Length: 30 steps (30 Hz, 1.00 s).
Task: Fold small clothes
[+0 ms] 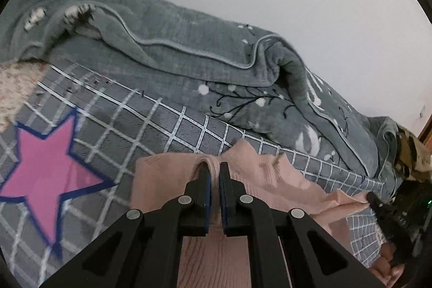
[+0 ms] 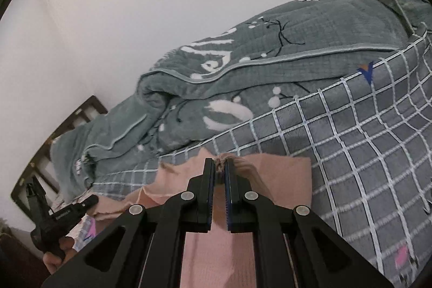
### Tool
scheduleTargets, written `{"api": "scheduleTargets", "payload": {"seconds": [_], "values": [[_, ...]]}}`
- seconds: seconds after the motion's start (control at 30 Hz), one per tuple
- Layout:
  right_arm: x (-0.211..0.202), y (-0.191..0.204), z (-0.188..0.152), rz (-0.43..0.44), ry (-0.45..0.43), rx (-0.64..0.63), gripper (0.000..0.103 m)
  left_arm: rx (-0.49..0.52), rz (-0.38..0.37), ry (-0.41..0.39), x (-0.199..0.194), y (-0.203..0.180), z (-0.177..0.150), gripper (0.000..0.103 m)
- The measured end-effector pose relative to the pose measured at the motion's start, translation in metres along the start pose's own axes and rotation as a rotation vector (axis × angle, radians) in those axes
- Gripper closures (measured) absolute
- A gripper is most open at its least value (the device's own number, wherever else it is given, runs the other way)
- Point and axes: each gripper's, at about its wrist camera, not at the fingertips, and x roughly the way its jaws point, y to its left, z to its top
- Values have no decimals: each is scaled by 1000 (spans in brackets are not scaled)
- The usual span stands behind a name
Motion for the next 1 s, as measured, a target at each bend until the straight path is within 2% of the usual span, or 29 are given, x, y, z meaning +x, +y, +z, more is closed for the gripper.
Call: {"api": "scheduleTargets", "payload": {"seconds": [0.07, 0.1, 0.13, 0.17, 0.2, 0.23, 0.3, 0.4, 0.53, 0.63, 0.7, 0.8, 0.83, 0.9, 1.0], "values": [[14, -12, -4, -26, -46, 50, 95, -45, -32, 16, 18, 10, 1, 93], [18, -16, -6, -31, -66, 61, 90, -62, -37, 21, 22, 14, 0, 90], [23, -19, -9, -47, -73, 59, 89, -84, -22, 27, 29, 21, -2, 81], [31, -23, -11, -69, -61, 52, 83, -95, -19, 29, 32, 25, -5, 75], [39, -28, -15, -71, -26, 60, 75, -104, -28, 28, 35, 29, -7, 64], [44, -31, -17, -70, -3, 76, 74, -115, -51, 26, 37, 35, -11, 57], [51, -35, -21, -79, 33, 85, 74, -145, -93, 18, 38, 44, -17, 57], [48, -32, -28, -112, 31, 49, 72, -160, -115, 3, 35, 48, -19, 54], [45, -18, -35, -136, 30, -32, 72, -113, -93, -11, 32, 41, -20, 48], [40, -10, -36, -140, 38, -77, 69, -80, -66, -4, 29, 36, -21, 48], [32, -6, -35, -142, 61, -114, 63, -56, -53, 4, 24, 35, -22, 45], [12, 0, -37, -198, 100, -180, 54, -32, -35, 17, 12, 38, -30, 43], [4, 0, -40, -210, 103, -189, 52, -23, -30, 20, 6, 40, -35, 42], [-17, -5, -51, -209, 114, -191, 44, -12, -5, 32, -6, 48, -46, 42], [-39, -19, -73, -198, 164, -173, 43, -17, -10, 78, -27, 62, -69, 42]]}}
